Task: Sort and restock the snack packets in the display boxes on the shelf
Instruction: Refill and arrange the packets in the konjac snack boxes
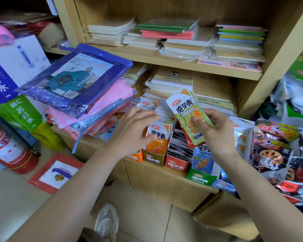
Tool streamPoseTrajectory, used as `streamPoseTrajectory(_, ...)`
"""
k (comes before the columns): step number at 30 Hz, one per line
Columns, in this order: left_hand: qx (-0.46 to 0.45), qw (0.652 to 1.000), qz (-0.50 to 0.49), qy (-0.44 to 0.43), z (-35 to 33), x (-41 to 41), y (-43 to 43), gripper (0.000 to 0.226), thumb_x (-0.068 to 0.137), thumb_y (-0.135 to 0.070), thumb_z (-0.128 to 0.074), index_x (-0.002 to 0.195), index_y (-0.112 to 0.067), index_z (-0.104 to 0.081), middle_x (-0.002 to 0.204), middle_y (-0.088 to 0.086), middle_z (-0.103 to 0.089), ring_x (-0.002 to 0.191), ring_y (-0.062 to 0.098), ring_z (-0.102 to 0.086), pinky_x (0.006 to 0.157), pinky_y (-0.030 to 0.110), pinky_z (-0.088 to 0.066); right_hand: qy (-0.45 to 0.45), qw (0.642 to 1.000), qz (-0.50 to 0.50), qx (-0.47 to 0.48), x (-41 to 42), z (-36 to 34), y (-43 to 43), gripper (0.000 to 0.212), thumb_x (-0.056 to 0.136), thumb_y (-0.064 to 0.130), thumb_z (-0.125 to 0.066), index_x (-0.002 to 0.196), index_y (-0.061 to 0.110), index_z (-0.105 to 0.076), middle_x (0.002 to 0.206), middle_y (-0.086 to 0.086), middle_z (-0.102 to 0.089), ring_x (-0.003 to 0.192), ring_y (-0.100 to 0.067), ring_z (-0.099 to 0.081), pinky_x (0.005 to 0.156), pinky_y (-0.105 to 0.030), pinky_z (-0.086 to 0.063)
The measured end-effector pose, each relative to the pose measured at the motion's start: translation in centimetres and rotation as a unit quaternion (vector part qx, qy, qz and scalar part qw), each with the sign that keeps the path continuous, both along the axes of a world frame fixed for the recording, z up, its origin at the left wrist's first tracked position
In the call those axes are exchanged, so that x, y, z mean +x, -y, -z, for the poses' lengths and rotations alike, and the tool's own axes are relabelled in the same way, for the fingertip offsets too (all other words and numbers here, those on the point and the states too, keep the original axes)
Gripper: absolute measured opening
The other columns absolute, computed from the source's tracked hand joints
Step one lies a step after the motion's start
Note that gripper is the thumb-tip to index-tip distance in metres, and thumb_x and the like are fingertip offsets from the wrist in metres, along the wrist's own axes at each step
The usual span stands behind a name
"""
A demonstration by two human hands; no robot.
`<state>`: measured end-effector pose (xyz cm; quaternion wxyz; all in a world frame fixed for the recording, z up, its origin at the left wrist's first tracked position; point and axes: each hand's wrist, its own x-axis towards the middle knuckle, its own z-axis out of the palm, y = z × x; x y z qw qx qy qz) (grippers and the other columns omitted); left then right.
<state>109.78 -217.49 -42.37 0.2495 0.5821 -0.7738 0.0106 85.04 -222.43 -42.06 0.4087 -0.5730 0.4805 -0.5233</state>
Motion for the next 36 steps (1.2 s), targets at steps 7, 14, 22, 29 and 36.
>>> streamPoseTrajectory(7, 0.042, 0.992, 0.059, -0.105, -0.8, 0.4, 0.4, 0.010, 0.080, -0.037, -0.082, 0.081, -0.031, -0.075, 0.080, -0.015, -0.067, 0.080, 0.006, -0.063, 0.071, 0.039, -0.053, -0.001, 1.000, 0.002, -0.004, -0.5, 0.1, 0.3, 0.008, 0.093, 0.017, -0.074, 0.100, 0.017, -0.074, 0.090, 0.002, -0.078, 0.079, -0.022, -0.075, 0.063, -0.046, -0.061)
streamPoseTrajectory(14, -0.049, 0.982, 0.007, -0.181, -1.2, 1.2, 0.5, 0.014, 0.091, -0.033, -0.070, 0.090, -0.019, -0.071, 0.085, -0.010, -0.065, 0.078, 0.012, -0.062, 0.066, 0.039, -0.051, 0.008, 1.000, 0.003, -0.006, -0.7, 0.0, 0.4, 0.009, 0.093, 0.019, -0.074, 0.102, 0.017, -0.073, 0.094, 0.001, -0.078, 0.084, -0.024, -0.075, 0.071, -0.054, -0.061)
streamPoseTrajectory(22, -0.134, 0.865, -0.201, -0.440, -2.0, 4.0, 0.8, 0.016, 0.085, -0.043, -0.071, 0.090, -0.028, -0.066, 0.086, 0.003, -0.075, 0.081, 0.025, -0.074, 0.075, 0.054, -0.059, 0.006, 1.000, 0.015, -0.016, -0.7, -0.1, 0.2, 0.005, 0.094, 0.023, -0.073, 0.098, 0.020, -0.073, 0.090, 0.001, -0.078, 0.081, -0.025, -0.075, 0.068, -0.055, -0.061)
streamPoseTrajectory(29, -0.123, 0.765, -0.266, -0.573, -1.7, 4.8, 0.5, 0.010, 0.083, -0.029, -0.077, 0.086, -0.022, -0.071, 0.084, 0.006, -0.076, 0.082, 0.026, -0.075, 0.075, 0.058, -0.061, -0.007, 1.000, 0.015, -0.013, -0.3, -0.2, 0.0, 0.002, 0.094, 0.024, -0.072, 0.096, 0.024, -0.072, 0.090, 0.002, -0.077, 0.079, -0.022, -0.075, 0.067, -0.054, -0.062)
streamPoseTrajectory(36, -0.224, 0.790, -0.290, -0.492, -2.3, 5.9, -0.3, 0.013, 0.083, -0.041, -0.072, 0.087, -0.030, -0.066, 0.083, 0.000, -0.076, 0.077, 0.017, -0.075, 0.071, 0.051, -0.062, 0.009, 1.000, 0.009, 0.000, 0.3, -0.2, -0.4, 0.009, 0.094, 0.019, -0.072, 0.102, 0.015, -0.073, 0.089, -0.001, -0.078, 0.074, -0.024, -0.075, 0.059, -0.049, -0.062)
